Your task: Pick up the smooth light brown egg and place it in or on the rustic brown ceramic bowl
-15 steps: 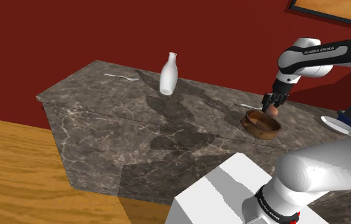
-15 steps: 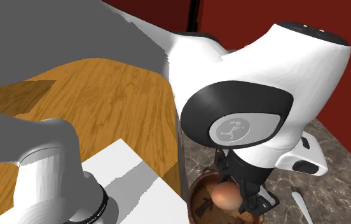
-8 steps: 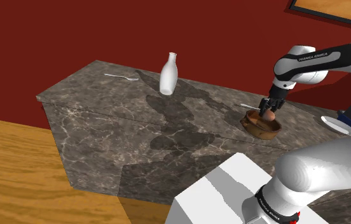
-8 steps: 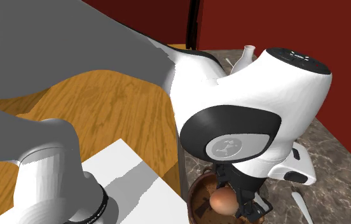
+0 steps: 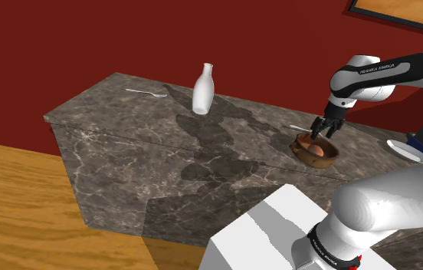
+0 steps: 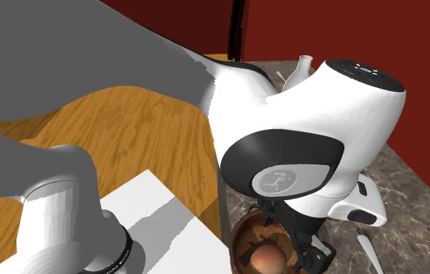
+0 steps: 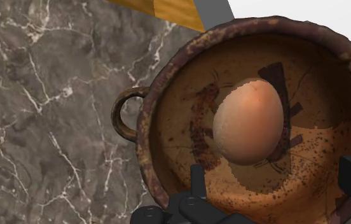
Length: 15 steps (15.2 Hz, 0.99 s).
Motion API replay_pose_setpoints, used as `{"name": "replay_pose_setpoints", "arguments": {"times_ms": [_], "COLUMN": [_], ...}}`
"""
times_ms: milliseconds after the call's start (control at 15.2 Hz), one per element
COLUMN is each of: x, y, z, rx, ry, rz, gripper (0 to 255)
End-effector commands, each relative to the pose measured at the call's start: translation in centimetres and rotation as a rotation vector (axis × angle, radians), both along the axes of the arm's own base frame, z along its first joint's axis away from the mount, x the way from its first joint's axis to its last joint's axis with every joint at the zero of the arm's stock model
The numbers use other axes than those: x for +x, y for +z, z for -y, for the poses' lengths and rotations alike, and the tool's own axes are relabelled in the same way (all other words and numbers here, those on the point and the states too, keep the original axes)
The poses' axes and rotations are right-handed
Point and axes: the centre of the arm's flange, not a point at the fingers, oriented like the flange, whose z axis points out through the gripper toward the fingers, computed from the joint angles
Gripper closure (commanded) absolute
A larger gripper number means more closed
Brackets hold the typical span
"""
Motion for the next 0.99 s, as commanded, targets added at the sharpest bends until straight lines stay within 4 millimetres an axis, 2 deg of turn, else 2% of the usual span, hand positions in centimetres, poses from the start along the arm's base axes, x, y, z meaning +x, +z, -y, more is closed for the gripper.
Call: {"name": "replay_pose_setpoints", "arguments": {"times_ms": [0, 132, 396, 924], "x": [0.0, 0.0, 0.2, 0.2], "y": [0.0, 0.0, 5.0, 5.0], "z": [0.0, 0.0, -0.1, -0.1], "rx": [0.0, 0.0, 0.0, 0.0], "ry": [0.0, 0.0, 0.0, 0.0], "rz": [0.0, 0.0, 0.0, 0.0], "gripper": [0, 0, 0, 0]}}
